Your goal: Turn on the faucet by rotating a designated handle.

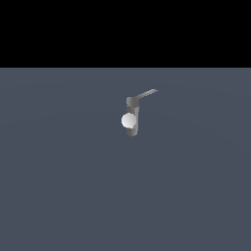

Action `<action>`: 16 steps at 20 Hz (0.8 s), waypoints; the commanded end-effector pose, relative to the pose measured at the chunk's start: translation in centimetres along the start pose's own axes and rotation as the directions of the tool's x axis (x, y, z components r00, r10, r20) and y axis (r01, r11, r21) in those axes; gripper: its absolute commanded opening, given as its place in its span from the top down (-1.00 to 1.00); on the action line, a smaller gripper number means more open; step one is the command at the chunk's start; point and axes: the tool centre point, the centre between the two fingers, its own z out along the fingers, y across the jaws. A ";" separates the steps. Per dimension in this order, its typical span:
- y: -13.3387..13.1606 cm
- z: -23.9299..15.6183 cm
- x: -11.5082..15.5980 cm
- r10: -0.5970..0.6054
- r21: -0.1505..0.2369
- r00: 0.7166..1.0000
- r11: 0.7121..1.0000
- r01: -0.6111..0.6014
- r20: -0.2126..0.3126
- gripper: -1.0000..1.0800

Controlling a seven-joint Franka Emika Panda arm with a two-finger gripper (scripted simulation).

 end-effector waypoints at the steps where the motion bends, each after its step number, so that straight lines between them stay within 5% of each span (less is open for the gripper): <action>1: 0.0 0.0 0.0 0.000 0.000 1.000 1.000 0.000 0.000 1.00; 16: -1.7 2.4 3.2 0.129 0.004 0.992 0.992 -0.129 0.001 1.00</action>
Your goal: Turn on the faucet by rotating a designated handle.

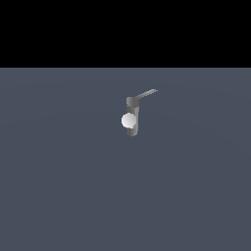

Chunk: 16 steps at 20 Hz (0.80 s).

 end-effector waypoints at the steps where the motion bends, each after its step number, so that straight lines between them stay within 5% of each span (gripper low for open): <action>1: -0.6 0.8 1.0 0.042 0.001 0.999 0.999 -0.042 0.001 1.00; 8: -2.5 3.6 4.9 0.196 0.006 0.981 0.981 -0.196 0.002 1.00; 16: -4.0 7.1 10.1 0.378 0.012 0.926 0.926 -0.378 0.004 1.00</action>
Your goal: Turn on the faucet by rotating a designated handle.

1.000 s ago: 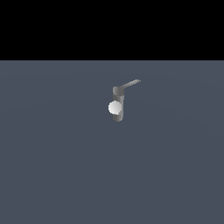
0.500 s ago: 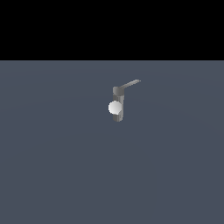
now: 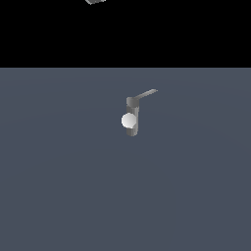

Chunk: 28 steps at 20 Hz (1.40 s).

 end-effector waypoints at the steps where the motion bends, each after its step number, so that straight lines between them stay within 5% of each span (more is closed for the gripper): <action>1: -0.9 1.1 1.5 0.061 0.003 0.998 0.998 -0.061 0.000 1.00; 8: -2.8 4.2 5.9 0.228 0.007 0.974 0.974 -0.228 0.001 1.00; 15: -3.9 7.3 10.7 0.392 0.010 0.920 0.920 -0.392 0.002 1.00; 22: -4.1 10.6 16.0 0.554 0.012 0.832 0.832 -0.554 0.002 1.00; 28: -3.4 13.6 20.9 0.689 0.013 0.725 0.725 -0.689 0.001 1.00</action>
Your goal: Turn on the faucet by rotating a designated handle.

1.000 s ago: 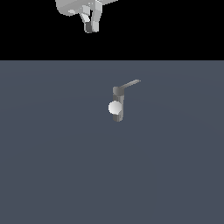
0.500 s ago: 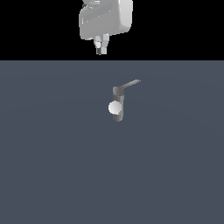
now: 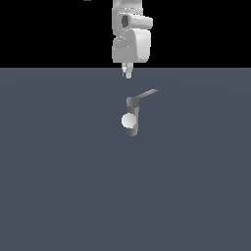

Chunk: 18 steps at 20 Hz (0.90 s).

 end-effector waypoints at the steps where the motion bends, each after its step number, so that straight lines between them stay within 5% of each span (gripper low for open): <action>1: -1.0 1.3 1.9 0.075 0.001 0.997 0.997 -0.075 -0.002 1.00; 18: -3.7 7.7 12.7 0.441 0.007 0.898 0.898 -0.441 -0.003 1.00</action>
